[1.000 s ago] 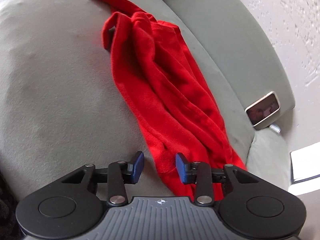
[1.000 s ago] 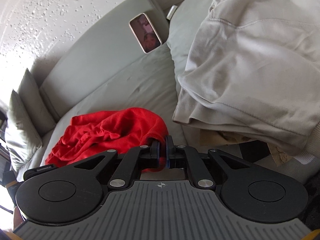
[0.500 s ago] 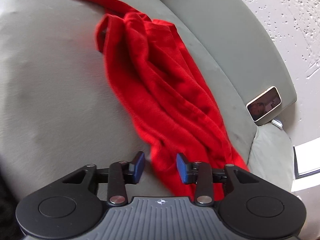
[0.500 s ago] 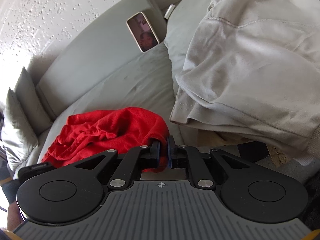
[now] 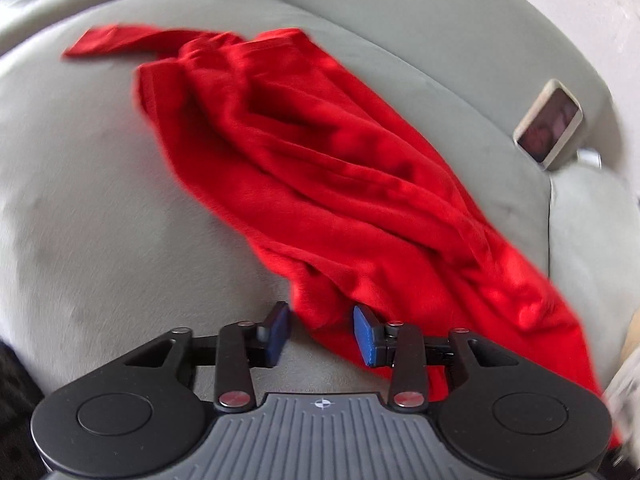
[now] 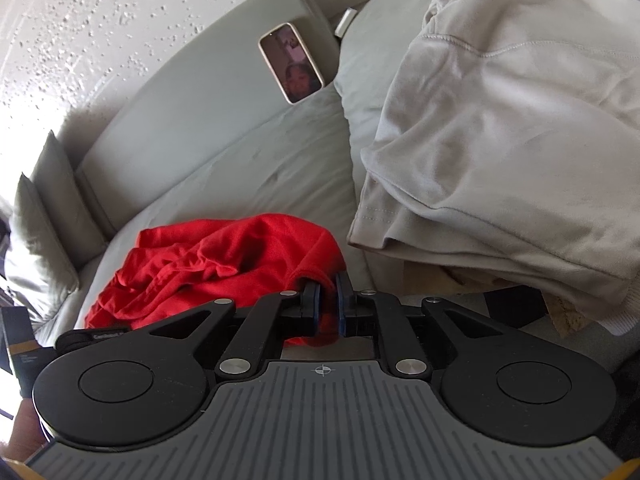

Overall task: Fold clothes
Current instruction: 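Lift the red sweatshirt with the right gripper and shake it out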

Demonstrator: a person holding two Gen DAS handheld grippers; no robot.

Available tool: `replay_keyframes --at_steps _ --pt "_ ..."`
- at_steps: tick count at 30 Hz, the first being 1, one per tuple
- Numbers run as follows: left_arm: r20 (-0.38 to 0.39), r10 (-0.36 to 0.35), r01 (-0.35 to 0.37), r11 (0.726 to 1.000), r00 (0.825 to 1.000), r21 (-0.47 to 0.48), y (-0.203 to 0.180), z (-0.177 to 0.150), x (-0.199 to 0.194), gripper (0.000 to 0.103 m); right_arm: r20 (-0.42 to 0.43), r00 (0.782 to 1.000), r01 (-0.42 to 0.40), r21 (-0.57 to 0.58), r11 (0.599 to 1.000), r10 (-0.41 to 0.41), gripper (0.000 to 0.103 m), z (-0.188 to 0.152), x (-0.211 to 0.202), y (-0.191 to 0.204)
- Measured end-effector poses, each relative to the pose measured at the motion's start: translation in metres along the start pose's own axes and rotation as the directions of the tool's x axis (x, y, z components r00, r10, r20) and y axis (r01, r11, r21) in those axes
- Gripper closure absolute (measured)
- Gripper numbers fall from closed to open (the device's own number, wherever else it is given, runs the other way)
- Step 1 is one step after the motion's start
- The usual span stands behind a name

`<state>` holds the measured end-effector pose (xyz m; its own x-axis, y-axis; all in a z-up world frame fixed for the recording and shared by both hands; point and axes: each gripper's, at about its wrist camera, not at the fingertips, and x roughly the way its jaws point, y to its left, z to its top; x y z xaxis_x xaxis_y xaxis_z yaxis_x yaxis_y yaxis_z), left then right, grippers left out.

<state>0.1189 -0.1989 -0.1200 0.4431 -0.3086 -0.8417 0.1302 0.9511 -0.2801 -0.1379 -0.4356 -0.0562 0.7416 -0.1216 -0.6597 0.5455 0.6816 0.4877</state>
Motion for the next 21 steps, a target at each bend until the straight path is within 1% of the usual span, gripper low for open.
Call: replay_keyframes --at_steps 2,3,4,5,6,7,8,9,11,12,14,16,17,18,19,20,21 --pt "0.013 0.006 -0.006 1.0 1.0 0.028 -0.005 0.002 0.006 0.063 0.0 1.0 0.0 0.001 1.0 0.0 0.09 0.0 0.001 0.0" --pt "0.031 -0.001 0.001 1.0 1.0 0.016 -0.001 0.002 0.007 0.063 0.002 1.0 0.0 0.004 1.0 0.0 0.09 0.0 0.001 -0.001" --pt "0.052 -0.015 0.016 1.0 0.999 -0.016 0.005 0.003 0.009 0.064 0.003 1.0 0.0 0.008 1.0 0.0 0.09 0.001 0.001 -0.002" --pt "0.062 -0.025 0.029 0.998 0.998 -0.057 0.01 0.006 0.012 0.069 0.005 1.0 0.0 0.012 1.0 0.0 0.09 0.001 0.001 -0.003" --pt "0.068 -0.034 0.04 0.994 0.997 -0.099 0.015 0.009 0.016 0.085 0.008 1.0 0.002 0.017 1.0 -0.002 0.09 0.002 0.001 -0.004" --pt "0.065 -0.062 0.071 0.988 0.996 -0.135 0.02 0.01 0.016 0.097 0.011 1.0 0.004 0.022 1.0 -0.005 0.09 0.003 0.002 -0.005" --pt "0.059 -0.095 0.103 0.982 0.994 -0.158 0.024 0.009 0.013 0.099 0.013 1.0 0.008 0.028 1.0 -0.008 0.09 0.004 0.002 -0.007" --pt "0.058 -0.109 0.116 0.982 0.992 -0.15 0.025 0.008 0.009 0.1 0.012 1.0 0.009 0.033 0.999 -0.009 0.09 0.005 0.004 -0.008" --pt "0.081 -0.143 0.151 0.983 0.986 -0.108 0.025 0.006 -0.007 0.101 -0.007 1.0 -0.019 0.072 0.997 0.019 0.093 0.007 0.008 -0.011" --pt "0.097 -0.165 0.175 0.979 0.982 -0.107 0.027 0.005 -0.018 0.101 -0.017 0.999 -0.036 0.095 0.995 0.038 0.096 0.008 0.01 -0.013" --pt "0.126 -0.227 0.244 0.96 0.966 -0.14 0.037 0.007 -0.039 0.102 -0.025 0.995 -0.094 0.16 0.983 0.099 0.099 0.01 0.012 -0.017" --pt "0.153 -0.278 0.303 0.937 0.948 -0.173 0.048 0.012 -0.062 0.102 -0.028 0.986 -0.15 0.24 0.959 0.162 0.1 0.012 0.012 -0.022" --pt "0.17 -0.292 0.32 0.932 0.941 -0.17 0.051 0.014 -0.075 0.102 -0.036 0.98 -0.177 0.304 0.936 0.197 0.1 0.013 0.013 -0.026" --pt "0.171 -0.309 0.336 0.928 0.936 -0.163 0.055 0.016 -0.089 0.102 -0.051 0.966 -0.214 0.395 0.893 0.254 0.1 0.013 0.016 -0.032" --pt "0.142 -0.347 0.369 0.911 0.927 -0.186 0.059 0.018 -0.1 0.103 -0.067 0.939 -0.258 0.513 0.819 0.338 0.1 0.012 0.02 -0.039" --pt "0.108 -0.404 0.418 0.878 0.908 -0.233 0.066 0.024 -0.109 0.103 -0.075 0.903 -0.289 0.62 0.729 0.422 0.1 0.01 0.025 -0.043" --pt "0.096 -0.454 0.462 0.845 0.886 -0.268 0.072 0.032 -0.123 0.103 -0.075 0.879 -0.305 0.67 0.677 0.47 0.1 0.011 0.025 -0.042"
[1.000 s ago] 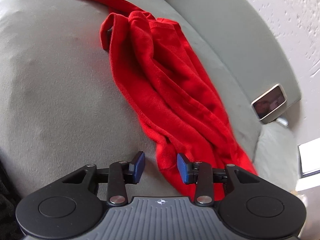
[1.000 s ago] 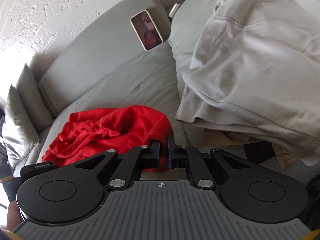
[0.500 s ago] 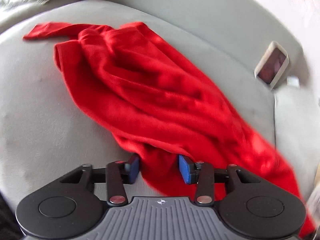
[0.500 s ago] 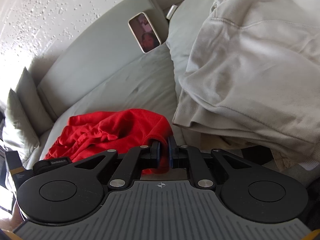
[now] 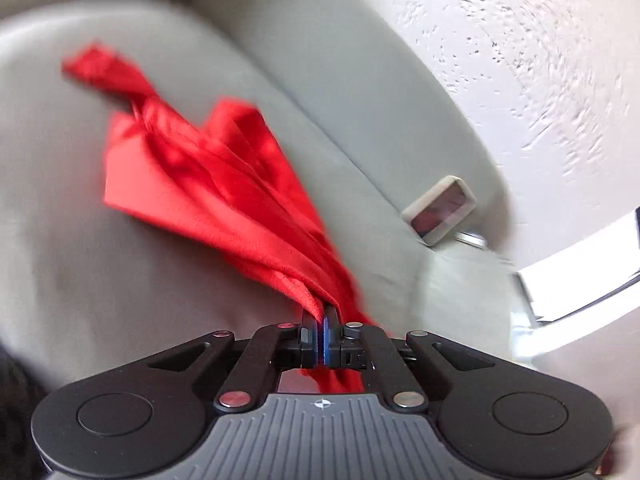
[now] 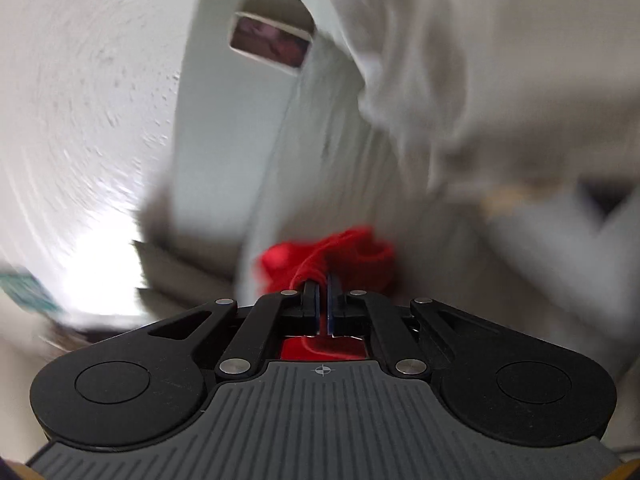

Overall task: Fold clothes
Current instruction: 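Lift the red sweatshirt with the right gripper and shake it out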

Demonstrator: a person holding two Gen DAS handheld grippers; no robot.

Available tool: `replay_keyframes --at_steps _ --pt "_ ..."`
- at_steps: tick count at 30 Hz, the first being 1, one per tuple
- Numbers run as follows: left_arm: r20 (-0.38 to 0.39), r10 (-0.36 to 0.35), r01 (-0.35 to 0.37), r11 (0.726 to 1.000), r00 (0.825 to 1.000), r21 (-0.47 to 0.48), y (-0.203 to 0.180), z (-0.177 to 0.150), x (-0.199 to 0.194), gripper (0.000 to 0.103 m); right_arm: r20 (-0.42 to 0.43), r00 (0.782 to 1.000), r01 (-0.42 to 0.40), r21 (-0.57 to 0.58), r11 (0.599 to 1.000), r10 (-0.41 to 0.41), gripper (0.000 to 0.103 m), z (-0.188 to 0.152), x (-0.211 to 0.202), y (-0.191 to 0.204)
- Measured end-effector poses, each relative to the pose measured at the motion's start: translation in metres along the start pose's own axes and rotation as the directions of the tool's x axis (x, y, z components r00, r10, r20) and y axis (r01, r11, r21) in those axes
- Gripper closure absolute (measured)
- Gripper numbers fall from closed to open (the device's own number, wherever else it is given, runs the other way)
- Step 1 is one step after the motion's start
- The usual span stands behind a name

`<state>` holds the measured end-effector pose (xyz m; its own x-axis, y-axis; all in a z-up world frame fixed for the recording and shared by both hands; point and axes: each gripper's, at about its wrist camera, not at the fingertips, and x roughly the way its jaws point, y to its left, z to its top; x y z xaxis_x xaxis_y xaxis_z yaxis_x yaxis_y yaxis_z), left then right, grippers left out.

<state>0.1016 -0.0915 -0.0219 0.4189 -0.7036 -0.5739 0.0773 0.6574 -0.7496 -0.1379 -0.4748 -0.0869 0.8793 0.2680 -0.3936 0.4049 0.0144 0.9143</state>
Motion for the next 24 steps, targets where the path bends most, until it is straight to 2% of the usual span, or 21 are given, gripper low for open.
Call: replay_keyframes --at_steps 1,2,3,4,5,7,8,9,10,11,12,13,14,15,16,17,19,20,22,23,24 --pt "0.015 -0.037 0.037 0.999 0.999 0.001 -0.01 0.01 -0.02 0.103 -0.004 1.0 -0.016 -0.008 1.0 0.016 0.1 -0.003 -0.003 0.01" --pt "0.067 -0.08 0.077 0.996 0.995 0.041 -0.026 0.018 -0.045 0.103 0.014 0.999 -0.05 -0.046 0.998 0.051 0.1 -0.008 -0.01 0.025" --pt "0.126 -0.129 0.118 0.989 0.984 0.092 -0.043 0.025 -0.071 0.103 0.049 0.99 -0.125 -0.082 0.989 0.13 0.1 -0.013 -0.022 0.042" --pt "0.178 -0.204 0.18 0.973 0.963 0.144 -0.061 0.031 -0.1 0.103 0.097 0.968 -0.22 -0.125 0.967 0.233 0.1 -0.018 -0.039 0.06" --pt "0.224 -0.291 0.25 0.948 0.93 0.196 -0.078 0.033 -0.129 0.103 0.164 0.932 -0.29 -0.198 0.937 0.323 0.1 -0.023 -0.059 0.079" --pt "0.286 -0.431 0.347 0.888 0.856 0.3 -0.107 0.033 -0.18 0.103 0.296 0.857 -0.306 -0.367 0.878 0.422 0.1 -0.04 -0.1 0.115" --pt "0.307 -0.443 0.335 0.876 0.842 0.346 -0.12 0.03 -0.198 0.103 0.331 0.834 -0.289 -0.417 0.862 0.44 0.1 -0.049 -0.114 0.128" --pt "0.303 -0.394 0.27 0.886 0.868 0.378 -0.132 0.026 -0.202 0.102 0.365 0.81 -0.269 -0.465 0.844 0.459 0.1 -0.057 -0.129 0.141" --pt "0.292 -0.325 0.191 0.893 0.899 0.407 -0.143 0.021 -0.202 0.103 0.359 0.823 -0.245 -0.475 0.845 0.44 0.1 -0.063 -0.134 0.149" --pt "0.234 -0.244 0.131 0.902 0.941 0.412 -0.147 0.02 -0.191 0.103 0.314 0.869 -0.218 -0.451 0.866 0.382 0.1 -0.067 -0.13 0.154" --pt "0.158 -0.156 0.078 0.907 0.975 0.413 -0.148 0.019 -0.176 0.103 0.255 0.906 -0.205 -0.429 0.88 0.336 0.1 -0.07 -0.125 0.156" --pt "0.109 -0.117 0.064 0.915 0.987 0.399 -0.144 0.02 -0.169 0.103 0.185 0.934 -0.209 -0.408 0.889 0.304 0.1 -0.073 -0.12 0.157" --pt "0.106 -0.121 0.069 0.913 0.987 0.403 -0.142 0.02 -0.173 0.103 0.152 0.943 -0.212 -0.417 0.884 0.297 0.1 -0.078 -0.121 0.158" --pt "0.127 -0.158 0.09 0.901 0.979 0.424 -0.143 0.018 -0.183 0.103 0.173 0.931 -0.212 -0.463 0.86 0.323 0.1 -0.085 -0.132 0.163" --pt "0.155 -0.229 0.141 0.888 0.961 0.439 -0.145 0.015 -0.199 0.103 0.208 0.91 -0.208 -0.517 0.83 0.358 0.1 -0.091 -0.147 0.168" --pt "0.194 -0.308 0.194 0.872 0.931 0.45 -0.149 0.012 -0.217 0.103 0.238 0.89 -0.206 -0.552 0.808 0.389 0.1 -0.096 -0.159 0.172" --pt "0.282 -0.426 0.259 0.839 0.86 0.478 -0.159 0.007 -0.249 0.103 0.275 0.856 -0.209 -0.588 0.781 0.437 0.1 -0.102 -0.175 0.174" --pt "0.317 -0.462 0.274 0.827 0.828 0.49 -0.162 0.006 -0.263 0.103 0.297 0.843 -0.196 -0.609 0.769 0.45 0.1 -0.106 -0.181 0.175" --pt "0.375 -0.499 0.277 0.815 0.781 0.508 -0.17 0.008 -0.288 0.103 0.312 0.831 -0.17 -0.645 0.745 0.461 0.1 -0.112 -0.193 0.179" --pt "0.4 -0.508 0.268 0.811 0.763 0.52 -0.174 0.007 -0.289 0.103 0.31 0.825 -0.168 -0.663 0.729 0.472 0.1 -0.115 -0.199 0.182" --pt "0.419 -0.509 0.25 0.808 0.752 0.533 -0.179 0.005 -0.29 0.103 0.304 0.817 -0.171 -0.683 0.71 0.49 0.1 -0.121 -0.203 0.186"
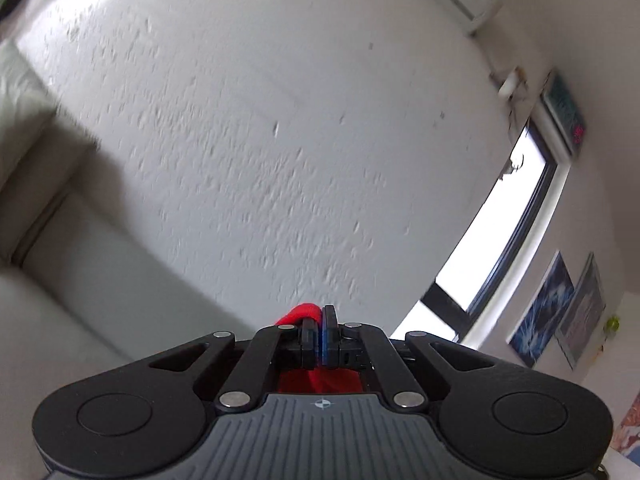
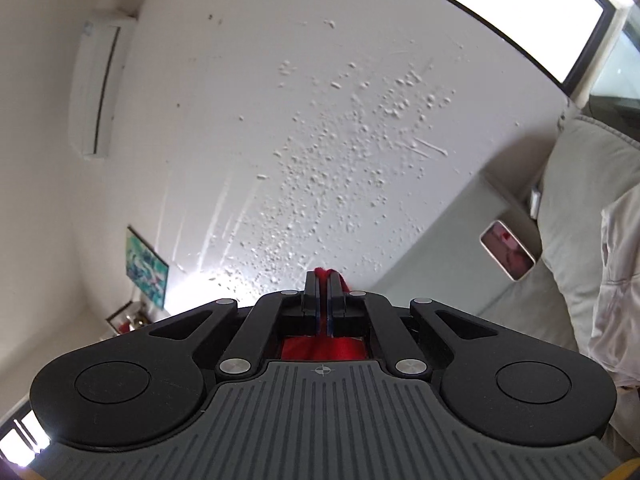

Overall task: Fold clothes
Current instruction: 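Lift the red sweatshirt with the right gripper and shake it out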

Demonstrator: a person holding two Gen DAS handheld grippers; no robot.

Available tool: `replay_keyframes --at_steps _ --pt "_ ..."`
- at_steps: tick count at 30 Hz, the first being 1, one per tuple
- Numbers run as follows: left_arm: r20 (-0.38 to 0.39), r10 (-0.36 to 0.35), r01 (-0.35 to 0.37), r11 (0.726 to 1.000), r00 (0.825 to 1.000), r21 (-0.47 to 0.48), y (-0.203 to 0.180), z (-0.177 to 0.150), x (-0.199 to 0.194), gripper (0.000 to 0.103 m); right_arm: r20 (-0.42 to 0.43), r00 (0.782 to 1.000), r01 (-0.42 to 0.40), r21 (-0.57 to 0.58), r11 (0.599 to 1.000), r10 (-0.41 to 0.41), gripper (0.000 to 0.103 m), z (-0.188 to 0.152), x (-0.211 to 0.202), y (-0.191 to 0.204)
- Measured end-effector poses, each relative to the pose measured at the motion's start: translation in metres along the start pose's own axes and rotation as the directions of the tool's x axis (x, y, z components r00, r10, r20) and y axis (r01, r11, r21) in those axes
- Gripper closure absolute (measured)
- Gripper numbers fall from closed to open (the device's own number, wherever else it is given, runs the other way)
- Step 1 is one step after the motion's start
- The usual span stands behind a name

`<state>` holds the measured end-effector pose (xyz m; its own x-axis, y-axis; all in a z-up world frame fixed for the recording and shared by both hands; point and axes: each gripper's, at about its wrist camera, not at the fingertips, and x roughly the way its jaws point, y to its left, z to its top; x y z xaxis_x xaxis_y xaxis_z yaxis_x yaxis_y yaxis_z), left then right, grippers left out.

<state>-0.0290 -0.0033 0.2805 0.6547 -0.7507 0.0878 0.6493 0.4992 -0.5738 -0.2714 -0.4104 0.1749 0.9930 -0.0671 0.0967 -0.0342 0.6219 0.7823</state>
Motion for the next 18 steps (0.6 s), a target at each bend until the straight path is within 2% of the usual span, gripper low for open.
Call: replay_keyframes --at_steps 4,10,15,18 --pt "0.049 0.009 -0.009 1.0 0.999 0.003 -0.001 0.0 -0.016 0.103 0.034 0.997 -0.073 -0.09 0.993 0.076 0.1 0.004 -0.014 0.031" --pt "0.183 -0.052 0.053 0.999 0.982 0.001 0.001 0.011 -0.05 0.103 0.053 0.981 -0.169 -0.259 0.951 0.188 0.1 0.016 -0.042 0.088" --pt "0.164 -0.049 0.057 0.998 0.985 -0.041 0.011 0.022 -0.042 0.103 0.062 0.974 -0.193 -0.289 0.938 0.219 0.1 0.026 -0.03 0.105" --pt "0.126 -0.01 0.018 0.998 0.992 -0.059 0.026 0.021 -0.022 0.103 0.035 0.985 -0.151 -0.283 0.947 0.167 0.1 0.027 -0.004 0.101"
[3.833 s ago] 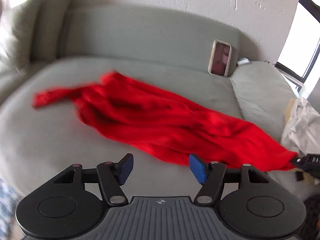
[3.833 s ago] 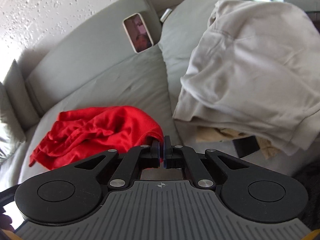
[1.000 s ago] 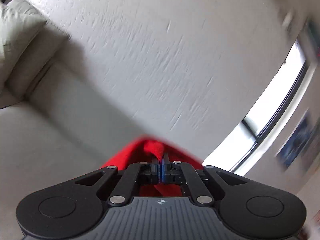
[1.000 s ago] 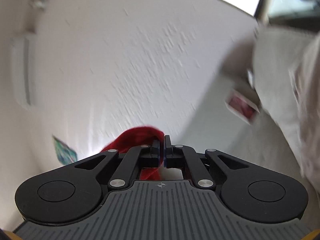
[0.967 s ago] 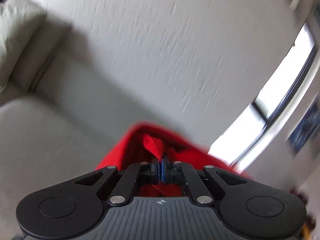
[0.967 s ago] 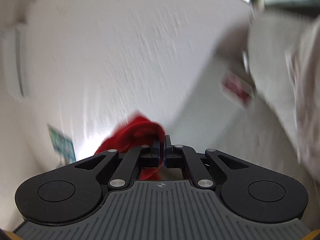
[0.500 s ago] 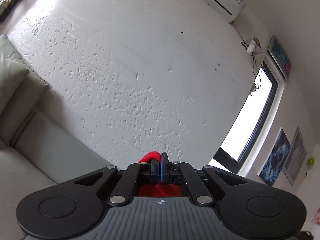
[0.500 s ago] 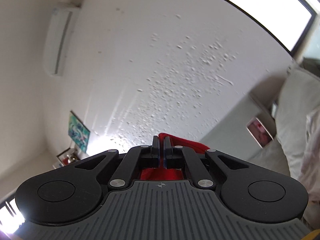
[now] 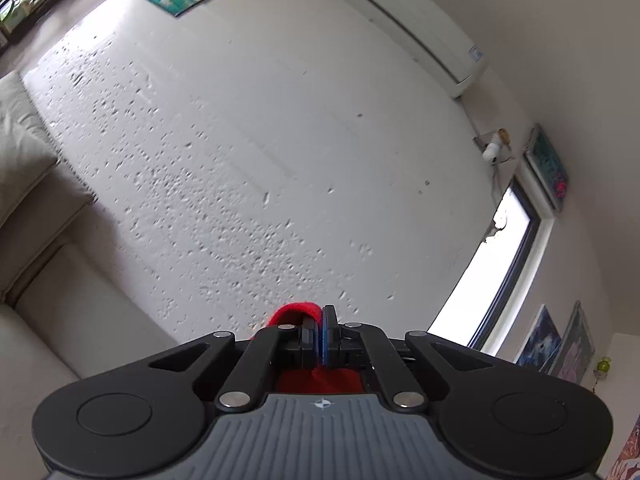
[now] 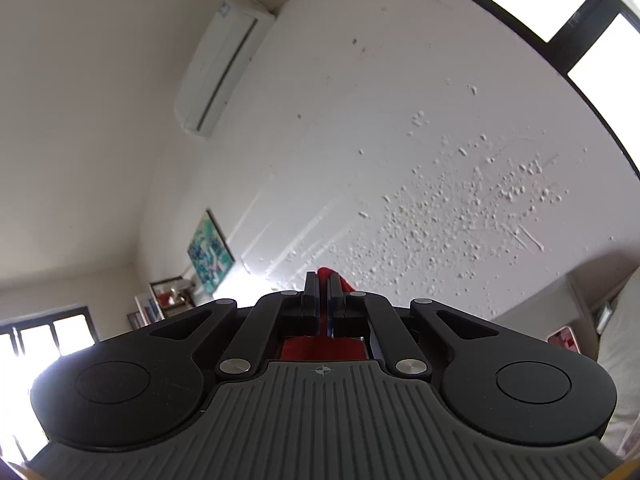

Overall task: Fold clothes
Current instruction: 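Lift the red sweatshirt with the right gripper and shake it out, then lay the sweatshirt flat on the sofa and open the right gripper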

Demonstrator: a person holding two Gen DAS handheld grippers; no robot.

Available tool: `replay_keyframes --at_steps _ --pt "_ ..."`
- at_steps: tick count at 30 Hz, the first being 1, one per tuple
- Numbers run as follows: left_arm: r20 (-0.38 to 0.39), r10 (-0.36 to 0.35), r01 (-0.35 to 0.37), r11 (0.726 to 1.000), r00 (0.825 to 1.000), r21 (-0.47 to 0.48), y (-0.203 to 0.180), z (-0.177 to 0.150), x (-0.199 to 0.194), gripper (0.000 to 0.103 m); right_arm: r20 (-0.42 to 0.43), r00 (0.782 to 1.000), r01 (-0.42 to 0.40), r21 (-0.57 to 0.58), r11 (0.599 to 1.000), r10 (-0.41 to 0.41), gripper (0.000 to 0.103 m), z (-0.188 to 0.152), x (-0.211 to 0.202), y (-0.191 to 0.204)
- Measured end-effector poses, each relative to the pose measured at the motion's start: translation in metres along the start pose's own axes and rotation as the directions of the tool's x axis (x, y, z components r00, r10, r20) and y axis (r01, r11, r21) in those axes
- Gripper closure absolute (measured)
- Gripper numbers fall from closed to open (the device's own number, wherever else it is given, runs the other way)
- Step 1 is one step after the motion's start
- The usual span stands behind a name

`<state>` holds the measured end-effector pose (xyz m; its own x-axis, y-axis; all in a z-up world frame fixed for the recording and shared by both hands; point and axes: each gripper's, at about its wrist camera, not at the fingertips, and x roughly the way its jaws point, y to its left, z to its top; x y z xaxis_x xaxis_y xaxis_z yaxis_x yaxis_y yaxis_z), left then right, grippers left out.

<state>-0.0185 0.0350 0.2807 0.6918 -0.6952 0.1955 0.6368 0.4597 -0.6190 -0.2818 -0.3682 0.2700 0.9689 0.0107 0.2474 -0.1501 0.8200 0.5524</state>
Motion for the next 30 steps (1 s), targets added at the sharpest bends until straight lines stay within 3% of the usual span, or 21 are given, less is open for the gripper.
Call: replay_keyframes --at_steps 4,7,8,10,12,14,18,20,23,25,26,28,30 --pt "-0.108 0.101 -0.103 0.995 0.989 -0.016 0.042 -0.013 0.058 0.103 -0.121 0.986 0.121 0.055 0.991 -0.114 0.1 -0.016 0.068 -0.051" --pt "-0.24 0.186 -0.207 0.976 0.953 -0.064 0.084 -0.028 0.122 0.103 -0.212 0.949 0.257 0.082 0.963 -0.235 0.1 -0.039 0.137 -0.116" --pt "-0.247 0.19 -0.212 0.975 0.95 -0.066 0.09 -0.03 0.138 0.103 -0.217 0.938 0.29 0.057 0.955 -0.272 0.1 -0.045 0.157 -0.132" --pt "-0.236 0.187 -0.21 0.975 0.954 -0.075 0.099 -0.03 0.165 0.103 -0.173 0.938 0.306 0.001 0.952 -0.301 0.1 -0.043 0.184 -0.141" --pt "-0.163 0.132 -0.146 0.986 0.978 -0.078 0.09 -0.017 0.171 0.103 -0.089 0.959 0.269 -0.019 0.963 -0.269 0.1 -0.029 0.194 -0.129" --pt "-0.089 0.059 -0.065 0.995 0.994 -0.069 0.073 -0.002 0.16 0.103 -0.002 0.979 0.204 -0.058 0.977 -0.205 0.1 -0.014 0.184 -0.108" --pt "-0.017 -0.016 0.016 0.999 1.0 -0.038 0.057 0.005 0.121 0.103 0.103 0.989 0.12 -0.169 0.978 -0.104 0.1 -0.002 0.144 -0.076" --pt "-0.033 -0.005 0.004 1.0 0.999 -0.027 0.064 -0.009 0.103 0.103 0.04 0.992 0.127 -0.159 0.979 -0.122 0.099 -0.018 0.125 -0.082" --pt "-0.135 0.106 -0.11 0.994 0.985 -0.022 0.095 -0.057 0.082 0.103 -0.118 0.974 0.181 -0.11 0.977 -0.193 0.099 -0.063 0.104 -0.107" --pt "-0.245 0.217 -0.24 0.968 0.945 -0.071 0.132 -0.1 0.072 0.103 -0.266 0.924 0.269 -0.065 0.961 -0.276 0.099 -0.113 0.093 -0.139" --pt "-0.304 0.275 -0.314 0.945 0.912 -0.087 0.152 -0.123 0.067 0.103 -0.342 0.883 0.329 -0.033 0.944 -0.32 0.099 -0.14 0.088 -0.161" --pt "-0.421 0.383 -0.462 0.881 0.822 -0.102 0.19 -0.171 0.055 0.103 -0.473 0.796 0.451 0.049 0.891 -0.377 0.099 -0.191 0.073 -0.203" --pt "-0.504 0.472 -0.568 0.822 0.723 -0.047 0.216 -0.208 0.045 0.103 -0.575 0.717 0.542 0.105 0.834 -0.394 0.1 -0.235 0.056 -0.231"
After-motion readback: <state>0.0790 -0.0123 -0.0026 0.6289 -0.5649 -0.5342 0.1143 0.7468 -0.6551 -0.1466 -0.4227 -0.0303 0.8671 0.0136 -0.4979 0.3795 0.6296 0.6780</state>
